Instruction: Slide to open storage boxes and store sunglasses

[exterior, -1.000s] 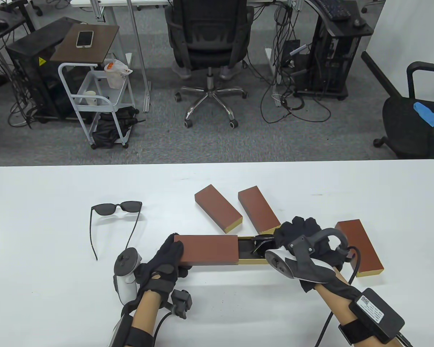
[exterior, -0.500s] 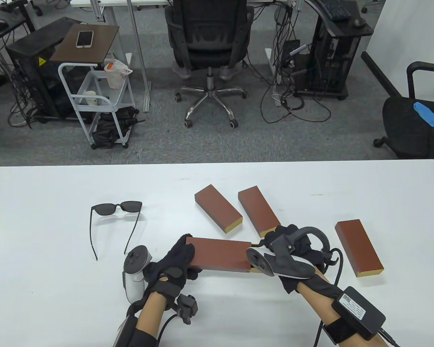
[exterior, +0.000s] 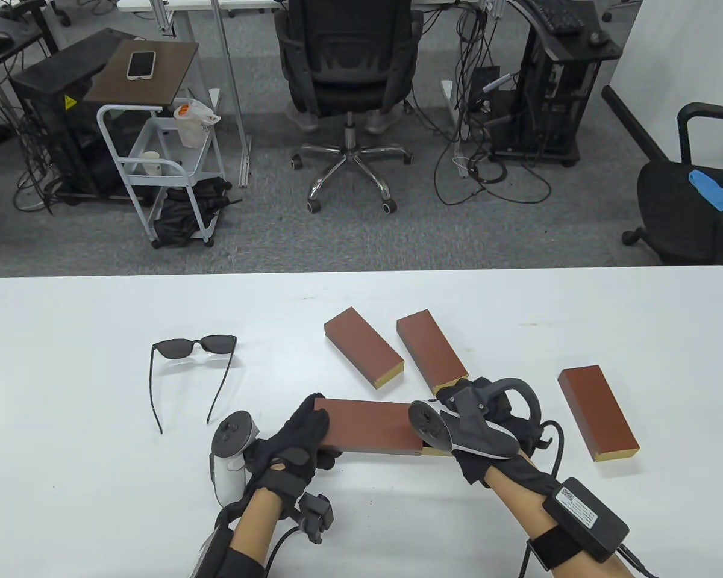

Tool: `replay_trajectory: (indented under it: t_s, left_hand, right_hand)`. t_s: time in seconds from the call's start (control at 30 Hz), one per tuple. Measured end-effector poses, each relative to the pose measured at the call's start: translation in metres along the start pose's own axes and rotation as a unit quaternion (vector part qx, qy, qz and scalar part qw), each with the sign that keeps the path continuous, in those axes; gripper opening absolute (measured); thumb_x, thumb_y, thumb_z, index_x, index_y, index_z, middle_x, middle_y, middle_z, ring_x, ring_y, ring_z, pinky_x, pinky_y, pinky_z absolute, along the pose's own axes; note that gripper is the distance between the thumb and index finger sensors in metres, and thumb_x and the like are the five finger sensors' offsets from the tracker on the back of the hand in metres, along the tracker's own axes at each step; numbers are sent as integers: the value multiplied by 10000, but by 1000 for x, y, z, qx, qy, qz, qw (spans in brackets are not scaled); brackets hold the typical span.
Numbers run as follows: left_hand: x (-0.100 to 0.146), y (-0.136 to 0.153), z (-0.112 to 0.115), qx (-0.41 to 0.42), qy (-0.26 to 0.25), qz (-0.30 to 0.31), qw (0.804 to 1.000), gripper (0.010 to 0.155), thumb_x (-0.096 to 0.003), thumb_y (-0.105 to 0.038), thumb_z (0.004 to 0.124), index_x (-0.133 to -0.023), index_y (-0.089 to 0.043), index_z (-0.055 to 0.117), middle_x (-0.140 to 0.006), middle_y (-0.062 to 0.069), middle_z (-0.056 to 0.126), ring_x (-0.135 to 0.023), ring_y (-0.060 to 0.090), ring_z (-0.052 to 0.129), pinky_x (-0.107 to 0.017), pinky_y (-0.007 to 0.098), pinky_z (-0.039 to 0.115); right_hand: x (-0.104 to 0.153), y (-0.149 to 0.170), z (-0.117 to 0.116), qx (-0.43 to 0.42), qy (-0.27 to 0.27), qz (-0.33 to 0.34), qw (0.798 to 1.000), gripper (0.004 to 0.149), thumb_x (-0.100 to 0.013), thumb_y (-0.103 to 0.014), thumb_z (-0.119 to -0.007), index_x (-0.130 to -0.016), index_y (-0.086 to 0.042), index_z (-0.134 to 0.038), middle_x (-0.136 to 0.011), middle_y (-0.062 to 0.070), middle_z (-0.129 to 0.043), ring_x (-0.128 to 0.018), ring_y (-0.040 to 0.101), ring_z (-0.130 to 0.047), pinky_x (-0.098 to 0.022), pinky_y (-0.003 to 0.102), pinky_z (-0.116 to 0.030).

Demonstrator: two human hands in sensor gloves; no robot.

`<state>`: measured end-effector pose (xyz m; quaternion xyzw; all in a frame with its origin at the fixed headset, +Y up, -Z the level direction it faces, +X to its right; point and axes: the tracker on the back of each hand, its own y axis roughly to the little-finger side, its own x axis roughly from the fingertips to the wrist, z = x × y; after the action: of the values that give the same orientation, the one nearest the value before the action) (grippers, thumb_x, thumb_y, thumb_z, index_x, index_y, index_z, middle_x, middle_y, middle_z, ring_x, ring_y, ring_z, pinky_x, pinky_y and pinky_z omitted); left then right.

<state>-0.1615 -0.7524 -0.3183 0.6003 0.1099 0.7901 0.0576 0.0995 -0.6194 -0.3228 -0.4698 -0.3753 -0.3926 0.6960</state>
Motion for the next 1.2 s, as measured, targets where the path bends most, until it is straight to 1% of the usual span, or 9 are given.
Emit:
replay_trajectory:
  t_s: [0.33, 0.47, 0.57, 0.7, 0.8, 0.9, 0.97, 1.03, 1.2]
  left_hand:
    - [-1, 4, -5, 19, -6, -5, 1000, 716, -525, -465, 629, -1130, -190, 363, -972, 152, 698, -716, 313, 842, -521, 506, 739]
    - [-1, 3, -7, 23, -6, -2, 1000, 714, -529, -468, 612, -1132, -200, 340, -987, 141, 680, -736, 307, 831, -536, 503, 734]
    - [0, 2, -8, 29, -9, -1, 1000, 712, -532, -474, 582, -1136, -204, 318, -998, 139, 663, -753, 306, 818, -549, 503, 727]
    - [0, 2, -11, 34, -11, 0, 999, 713, -533, -476, 575, -1137, -208, 307, -1005, 134, 654, -760, 301, 814, -554, 500, 726]
    - [0, 2, -11, 39, -13, 3, 999, 713, -533, -476, 573, -1137, -209, 303, -1007, 131, 650, -764, 301, 811, -558, 500, 724]
    - [0, 3, -11, 43, -11, 4, 999, 712, -534, -475, 570, -1137, -211, 298, -1009, 133, 646, -768, 302, 807, -562, 502, 721]
    - [0, 5, -11, 40, -14, 0, 999, 714, -532, -471, 573, -1136, -206, 298, -1006, 139, 644, -763, 308, 804, -559, 507, 717]
    - [-1, 6, -12, 31, -18, -3, 999, 714, -529, -468, 579, -1135, -202, 312, -999, 146, 655, -752, 313, 809, -551, 511, 720]
    - [-1, 10, -11, 19, -17, -11, 1000, 712, -529, -464, 580, -1136, -204, 312, -1002, 149, 645, -757, 320, 800, -556, 519, 710]
  right_hand:
    - [4, 9, 1, -63, 24, -30, 997, 368, -226, -384, -948, -591, -343, -949, -603, -25, -1031, -479, 217, -1036, -388, 418, -882]
    - [8, 34, 5, -188, 54, -94, 976, 409, -260, -390, -919, -663, -323, -908, -706, -1, -976, -621, 270, -975, -465, 459, -838]
    - [12, 57, -3, -245, 65, -157, 955, 535, -283, -521, -852, -769, -298, -824, -827, 57, -879, -722, 325, -892, -507, 474, -807]
    - [21, 85, -35, -373, 22, -260, 891, 576, -310, -513, -804, -837, -287, -747, -928, 123, -758, -791, 387, -817, -515, 494, -790]
    - [31, 93, -71, -512, -17, -295, 807, 625, -327, -559, -763, -883, -286, -682, -952, 180, -698, -742, 411, -860, -464, 477, -827]
    - [40, 87, -101, -655, -21, -293, 696, 600, -349, -554, -749, -878, -278, -697, -943, 206, -691, -676, 407, -911, -408, 463, -855]
    - [45, 81, -116, -697, 2, -296, 653, 583, -359, -545, -757, -869, -268, -708, -915, 198, -728, -635, 376, -934, -375, 437, -866]
    - [49, 79, -127, -701, 10, -309, 643, 550, -360, -529, -762, -844, -269, -738, -891, 192, -758, -602, 356, -955, -353, 419, -876]
    - [57, 77, -141, -682, 15, -316, 660, 503, -361, -509, -786, -816, -296, -764, -868, 163, -792, -574, 311, -979, -340, 386, -892]
